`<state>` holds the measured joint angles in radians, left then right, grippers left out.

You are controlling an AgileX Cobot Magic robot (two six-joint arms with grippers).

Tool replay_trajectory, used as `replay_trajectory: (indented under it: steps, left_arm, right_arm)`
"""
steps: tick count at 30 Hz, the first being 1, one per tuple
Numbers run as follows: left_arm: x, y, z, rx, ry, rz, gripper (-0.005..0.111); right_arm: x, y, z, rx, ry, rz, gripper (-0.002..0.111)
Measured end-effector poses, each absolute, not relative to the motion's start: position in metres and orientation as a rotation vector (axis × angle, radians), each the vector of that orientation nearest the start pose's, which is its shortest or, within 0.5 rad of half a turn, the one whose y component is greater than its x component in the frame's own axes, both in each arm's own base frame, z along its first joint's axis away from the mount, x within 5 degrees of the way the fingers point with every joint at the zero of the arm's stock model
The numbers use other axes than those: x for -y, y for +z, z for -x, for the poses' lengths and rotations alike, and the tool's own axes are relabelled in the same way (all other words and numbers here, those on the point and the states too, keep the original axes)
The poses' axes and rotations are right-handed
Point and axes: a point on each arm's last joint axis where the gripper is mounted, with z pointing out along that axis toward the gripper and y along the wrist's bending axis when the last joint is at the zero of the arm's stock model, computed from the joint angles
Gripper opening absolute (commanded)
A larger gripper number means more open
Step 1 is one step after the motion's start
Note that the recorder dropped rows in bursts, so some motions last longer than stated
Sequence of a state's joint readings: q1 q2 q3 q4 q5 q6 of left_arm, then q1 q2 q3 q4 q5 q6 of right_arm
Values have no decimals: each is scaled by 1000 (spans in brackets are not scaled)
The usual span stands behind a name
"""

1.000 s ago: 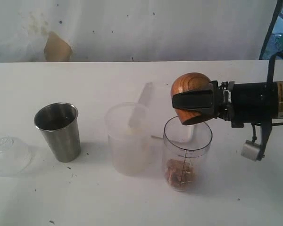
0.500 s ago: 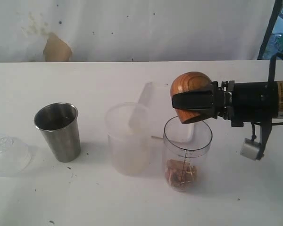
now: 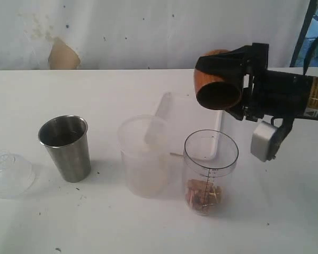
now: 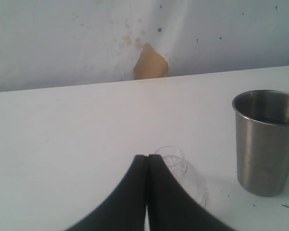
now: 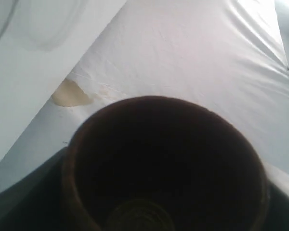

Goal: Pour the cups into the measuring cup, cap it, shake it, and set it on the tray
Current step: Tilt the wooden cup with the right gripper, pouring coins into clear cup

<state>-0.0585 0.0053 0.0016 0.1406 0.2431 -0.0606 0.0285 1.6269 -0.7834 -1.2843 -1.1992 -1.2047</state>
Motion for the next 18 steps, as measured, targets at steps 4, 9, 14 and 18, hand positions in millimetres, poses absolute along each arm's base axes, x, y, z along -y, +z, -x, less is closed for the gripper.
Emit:
replay_trajectory:
  steps: [4,9,14,18]
  left_arm:
    - [0,191,-56,-1729,42,-91,0]
    - [0,191,-56,-1729,42,-91,0]
    - [0,191,-56,-1729,42,-91,0]
    - [0,191,-56,-1729,42,-91,0]
  right_arm:
    - [-95,245,-290,-81,-610,1626,0]
    - [-102,240,-283,220,-731,1699,0]
    - [-104,232,-274,486,-769,1753,0]
    - [-104,230,-273,551,-796,1754,0]
